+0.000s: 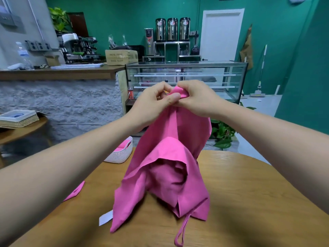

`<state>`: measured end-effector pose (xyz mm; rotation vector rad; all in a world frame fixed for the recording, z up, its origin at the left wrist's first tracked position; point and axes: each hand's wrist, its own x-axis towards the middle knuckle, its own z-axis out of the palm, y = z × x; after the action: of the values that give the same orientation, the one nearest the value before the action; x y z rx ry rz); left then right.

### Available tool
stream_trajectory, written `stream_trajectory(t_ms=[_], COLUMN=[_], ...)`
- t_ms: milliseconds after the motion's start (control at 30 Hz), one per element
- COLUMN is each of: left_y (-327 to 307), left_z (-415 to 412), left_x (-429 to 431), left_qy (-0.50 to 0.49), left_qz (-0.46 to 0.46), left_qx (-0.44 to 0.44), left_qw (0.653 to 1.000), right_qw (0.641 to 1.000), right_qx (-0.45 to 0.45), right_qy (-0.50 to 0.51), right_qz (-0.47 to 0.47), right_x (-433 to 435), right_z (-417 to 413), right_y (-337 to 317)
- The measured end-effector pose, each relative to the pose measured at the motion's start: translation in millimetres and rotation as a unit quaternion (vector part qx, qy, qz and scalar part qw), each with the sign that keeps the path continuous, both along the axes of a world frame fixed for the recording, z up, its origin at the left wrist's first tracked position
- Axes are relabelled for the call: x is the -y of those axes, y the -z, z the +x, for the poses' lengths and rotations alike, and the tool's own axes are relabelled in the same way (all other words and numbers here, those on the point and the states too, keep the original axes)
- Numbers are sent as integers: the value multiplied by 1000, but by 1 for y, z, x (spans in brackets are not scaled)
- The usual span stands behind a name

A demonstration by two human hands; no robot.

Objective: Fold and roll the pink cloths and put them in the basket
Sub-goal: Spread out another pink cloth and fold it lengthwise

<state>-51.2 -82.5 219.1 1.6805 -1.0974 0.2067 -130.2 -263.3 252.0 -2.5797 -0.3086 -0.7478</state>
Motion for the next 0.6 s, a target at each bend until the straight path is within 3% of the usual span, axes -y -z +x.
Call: stream_trajectory(t_ms=[233, 300, 433, 600], left_y=[31, 34, 26, 9], left_z=[19, 23, 25, 14], left_x=[-15, -20, -21, -1], left_qy=[-65, -70, -61, -48], left_qz=[113, 104, 52, 34], left_qx=[24, 11, -1, 29], left_qw=[991, 992, 997, 998], right_qw=[994, 994, 992, 995], right_qx=[26, 29, -76, -104], right_qy=[43, 72, 104, 0], right_qz=[94, 76, -13, -14], right_x=[29, 36, 38, 11], right_z=[-9, -12, -24, -21], right_y=[-15, -20, -24, -3])
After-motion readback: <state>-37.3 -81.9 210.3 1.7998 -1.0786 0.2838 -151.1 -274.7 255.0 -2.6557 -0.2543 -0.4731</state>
